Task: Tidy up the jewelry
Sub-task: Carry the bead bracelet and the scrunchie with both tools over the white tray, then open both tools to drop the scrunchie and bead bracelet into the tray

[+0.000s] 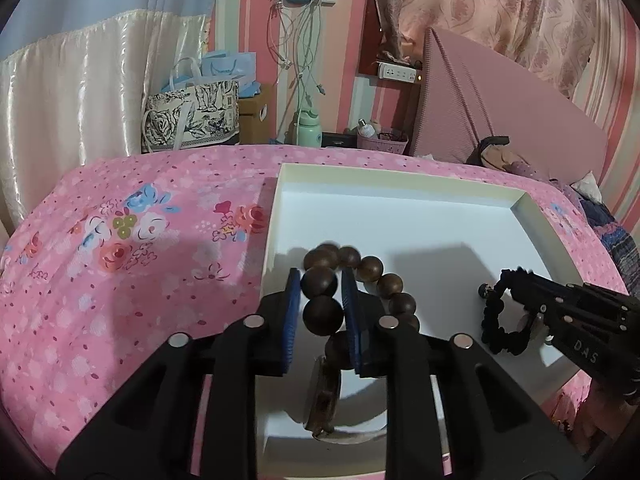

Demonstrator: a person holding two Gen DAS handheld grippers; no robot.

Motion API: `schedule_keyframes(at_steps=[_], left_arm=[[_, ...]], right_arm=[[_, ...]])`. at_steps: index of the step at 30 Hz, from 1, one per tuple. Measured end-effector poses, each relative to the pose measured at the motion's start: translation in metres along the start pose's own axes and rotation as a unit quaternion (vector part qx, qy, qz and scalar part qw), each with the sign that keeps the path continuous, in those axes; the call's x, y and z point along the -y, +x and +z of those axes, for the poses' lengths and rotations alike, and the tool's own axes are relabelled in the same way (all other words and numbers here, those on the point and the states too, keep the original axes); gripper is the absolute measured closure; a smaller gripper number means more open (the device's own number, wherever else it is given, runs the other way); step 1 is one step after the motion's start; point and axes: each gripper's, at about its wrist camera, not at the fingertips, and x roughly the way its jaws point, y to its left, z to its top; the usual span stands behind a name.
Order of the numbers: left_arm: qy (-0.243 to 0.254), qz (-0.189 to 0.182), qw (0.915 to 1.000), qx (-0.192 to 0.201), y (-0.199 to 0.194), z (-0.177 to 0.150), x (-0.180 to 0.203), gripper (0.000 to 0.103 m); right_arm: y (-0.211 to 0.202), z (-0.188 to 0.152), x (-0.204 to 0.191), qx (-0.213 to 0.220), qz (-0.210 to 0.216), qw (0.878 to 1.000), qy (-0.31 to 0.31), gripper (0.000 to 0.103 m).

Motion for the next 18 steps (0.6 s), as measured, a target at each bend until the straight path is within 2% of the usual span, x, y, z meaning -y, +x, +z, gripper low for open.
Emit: schedule_keyframes(at_steps=[1, 2, 10, 14, 18], left_arm=[[-0.003, 0.001, 1.0, 0.003, -0.002, -0.001, -0.001, 0.07], [-0.006, 0.001, 1.0, 0.006, -0.004, -0.001, -0.001, 0.068], [-0.01, -0.012, 0.9996, 0.024, -0.02, -0.003, 0.002, 0.068], [-0.019, -0.018, 0.9993, 0.029, -0.036, -0.014, -0.002, 0.066], [-0.023, -0.018, 0.9986, 0.045, -0.053, -0.009, -0.003, 0.062]], right_arm=[[-0.002, 0.0, 0.0, 0.005, 0.002, 1.0, 0.001, 0.056], [-0.007, -0.001, 0.001, 0.014, 0.0, 1.0, 0.0, 0.051], [-0.036, 0.002, 0.011, 0.056, 0.0, 0.998, 0.016, 0.051], [-0.048, 0.003, 0.015, 0.076, -0.008, 0.997, 0.017, 0.051], [-0.052, 0.001, 0.017, 0.083, -0.016, 0.996, 0.016, 0.051]])
